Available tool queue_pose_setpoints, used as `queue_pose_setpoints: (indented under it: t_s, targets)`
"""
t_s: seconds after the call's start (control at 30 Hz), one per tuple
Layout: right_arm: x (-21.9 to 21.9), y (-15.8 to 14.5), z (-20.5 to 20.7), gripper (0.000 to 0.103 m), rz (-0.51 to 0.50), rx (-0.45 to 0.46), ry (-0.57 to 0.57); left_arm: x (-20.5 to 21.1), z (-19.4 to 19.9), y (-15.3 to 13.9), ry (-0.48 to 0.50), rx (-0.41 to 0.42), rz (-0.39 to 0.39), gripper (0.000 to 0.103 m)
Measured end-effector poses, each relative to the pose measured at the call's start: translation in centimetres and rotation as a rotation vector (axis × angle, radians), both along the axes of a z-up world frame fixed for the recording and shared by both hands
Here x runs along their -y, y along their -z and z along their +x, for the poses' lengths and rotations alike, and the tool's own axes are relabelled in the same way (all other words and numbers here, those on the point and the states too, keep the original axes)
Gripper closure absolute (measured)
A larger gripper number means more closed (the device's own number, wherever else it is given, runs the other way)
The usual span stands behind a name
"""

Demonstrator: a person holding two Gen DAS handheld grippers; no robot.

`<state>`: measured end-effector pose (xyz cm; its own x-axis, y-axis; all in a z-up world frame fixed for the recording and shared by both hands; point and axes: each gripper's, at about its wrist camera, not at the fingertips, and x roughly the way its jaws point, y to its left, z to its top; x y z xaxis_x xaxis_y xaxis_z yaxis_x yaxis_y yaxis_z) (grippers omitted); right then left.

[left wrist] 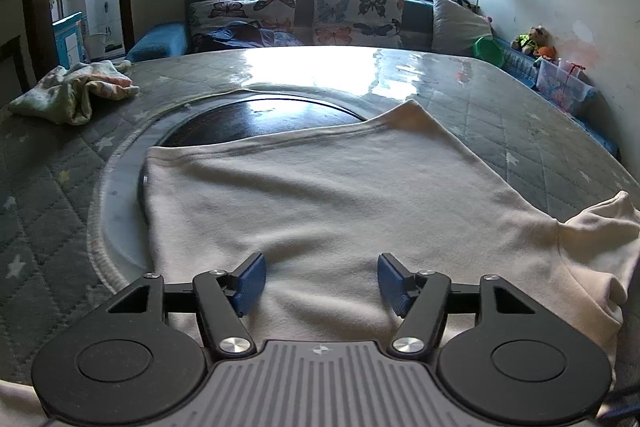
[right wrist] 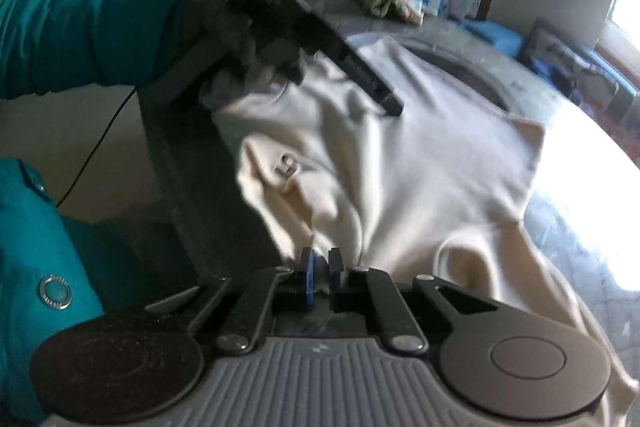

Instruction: Fold clothes

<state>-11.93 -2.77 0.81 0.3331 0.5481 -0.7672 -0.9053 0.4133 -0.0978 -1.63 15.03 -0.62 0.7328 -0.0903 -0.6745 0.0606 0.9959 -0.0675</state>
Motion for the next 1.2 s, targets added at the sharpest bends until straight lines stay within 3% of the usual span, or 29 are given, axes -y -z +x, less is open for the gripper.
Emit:
queue_pose_setpoints:
  t_s: [0.17,0.27,0.4,0.5,0.63,0.67,0.73,0.87,1.03,1.1,1.2]
  targets:
    - [-0.3,-1.6,0.8,0.091,0.050,0.026,-0.003,-0.1,-2.8,-2.7,0.039,0.063,-0.035,0.041]
    - [-0.6,-1.2,1.1,0.091,0.044,0.010,0.001,1.0,-6.3,-4.2,0.133,0.088,-0.048,0.042]
    - [-0.5,-0.5,1.2,0.086,0.046,-0.012,0.011,2.8,-10.1,-4.5,0.251,0.067,-0.051,0.042]
    - [-0.4,0.0,1.4,0.086,0.047,-0.020,0.019,4.2,-11.7,-3.7,0.305,0.044,-0.011,0.042]
    - [-0.6,0.2,1.3,0.085,0.047,-0.019,0.011,5.1,-12.7,-3.1,0.347,0.028,0.002,0.049]
    - [-0.7,0.3,1.2,0.081,0.047,-0.020,0.010,5.1,-12.8,-2.9,0.356,0.022,0.001,0.052]
    - [-0.8,0.5,1.2,0.079,0.038,-0.020,0.007,5.4,-12.8,-2.3,0.356,0.006,0.019,0.066]
    - [-0.9,0.8,0.8,0.079,0.032,-0.016,0.007,5.5,-12.7,-1.3,0.342,-0.007,0.048,0.079]
    - [-0.9,0.9,0.6,0.080,0.026,-0.008,0.000,6.1,-13.7,-1.9,0.367,0.061,0.103,0.090]
    - [-1.0,1.0,0.7,0.082,0.021,0.002,0.012,5.8,-14.4,-2.6,0.358,0.105,0.083,0.090]
    - [-0.7,0.7,0.6,0.094,0.042,0.012,0.030,5.0,-15.3,-3.7,0.347,0.164,0.044,0.090]
